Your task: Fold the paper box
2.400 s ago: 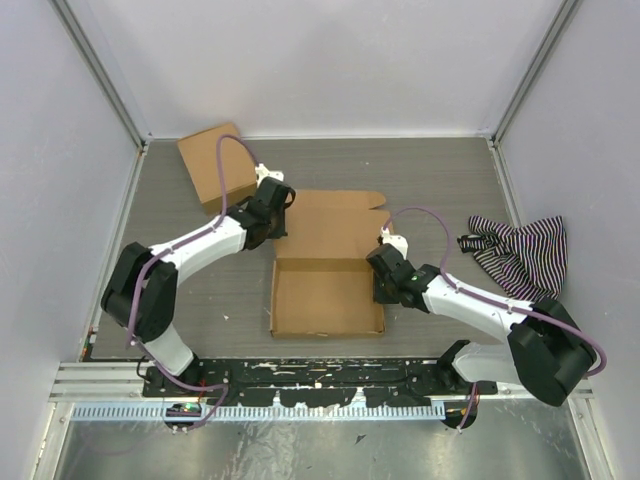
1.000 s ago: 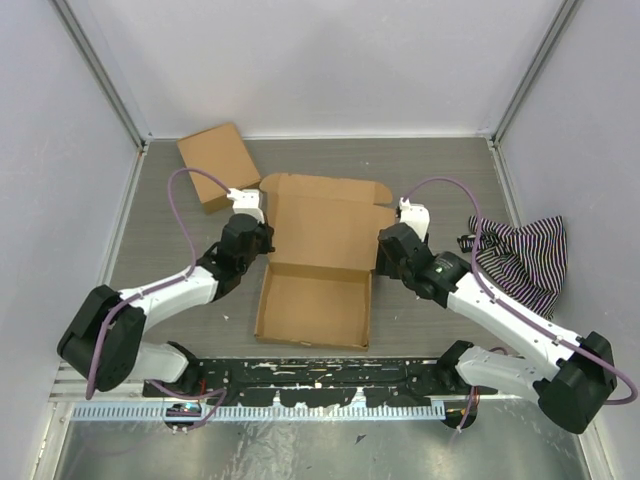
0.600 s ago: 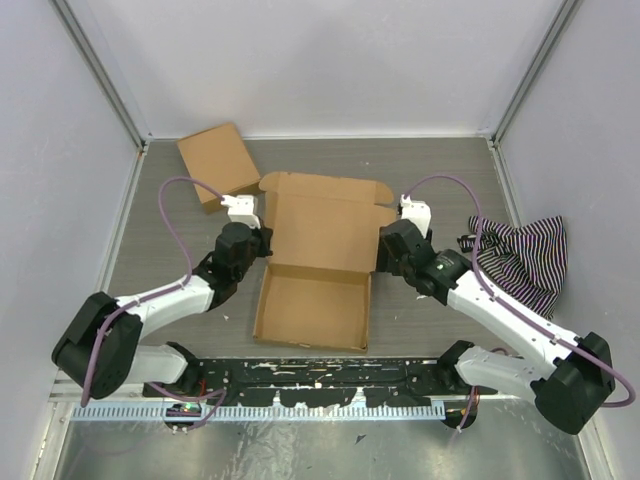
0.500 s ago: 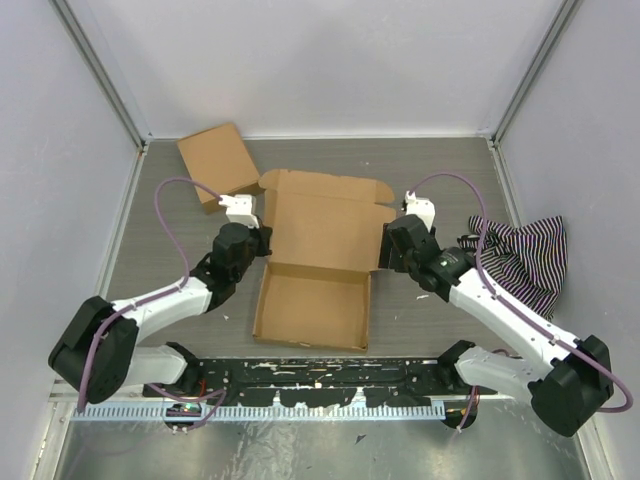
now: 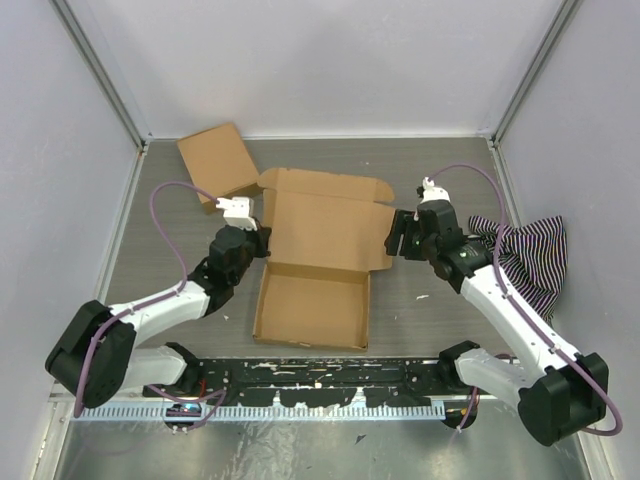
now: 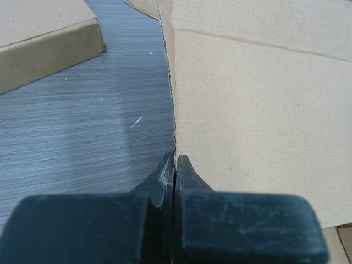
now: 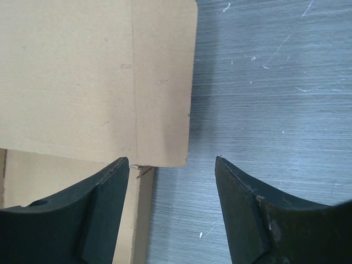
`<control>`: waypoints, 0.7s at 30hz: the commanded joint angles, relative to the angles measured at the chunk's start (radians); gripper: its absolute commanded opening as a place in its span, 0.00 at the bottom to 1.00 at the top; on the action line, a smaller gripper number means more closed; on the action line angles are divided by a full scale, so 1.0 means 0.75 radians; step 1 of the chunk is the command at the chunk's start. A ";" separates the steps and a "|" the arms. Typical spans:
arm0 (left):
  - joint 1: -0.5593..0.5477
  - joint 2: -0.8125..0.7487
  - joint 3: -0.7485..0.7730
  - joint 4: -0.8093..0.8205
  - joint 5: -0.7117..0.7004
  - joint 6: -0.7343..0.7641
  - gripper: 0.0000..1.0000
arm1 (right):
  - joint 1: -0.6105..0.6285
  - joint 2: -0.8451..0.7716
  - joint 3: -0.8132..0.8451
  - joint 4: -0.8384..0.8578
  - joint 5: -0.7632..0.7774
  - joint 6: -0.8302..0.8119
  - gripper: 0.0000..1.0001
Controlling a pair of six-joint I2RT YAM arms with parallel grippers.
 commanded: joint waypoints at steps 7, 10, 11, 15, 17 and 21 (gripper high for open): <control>-0.013 0.002 -0.052 0.186 0.010 0.016 0.00 | -0.133 0.056 0.134 0.090 -0.192 -0.082 0.79; -0.018 0.003 -0.073 0.225 0.006 0.019 0.00 | -0.173 0.138 0.132 0.127 -0.214 -0.086 0.79; -0.021 0.003 -0.083 0.247 0.007 0.022 0.00 | -0.185 0.172 0.130 0.150 -0.219 -0.086 0.79; -0.027 0.011 -0.131 0.350 0.004 0.040 0.00 | -0.257 0.305 0.133 0.273 -0.331 -0.099 0.76; -0.030 0.020 -0.150 0.403 0.003 0.048 0.00 | -0.265 0.352 0.138 0.350 -0.386 -0.114 0.75; -0.038 0.043 -0.170 0.462 0.005 0.058 0.00 | -0.266 0.438 0.205 0.374 -0.529 -0.160 0.69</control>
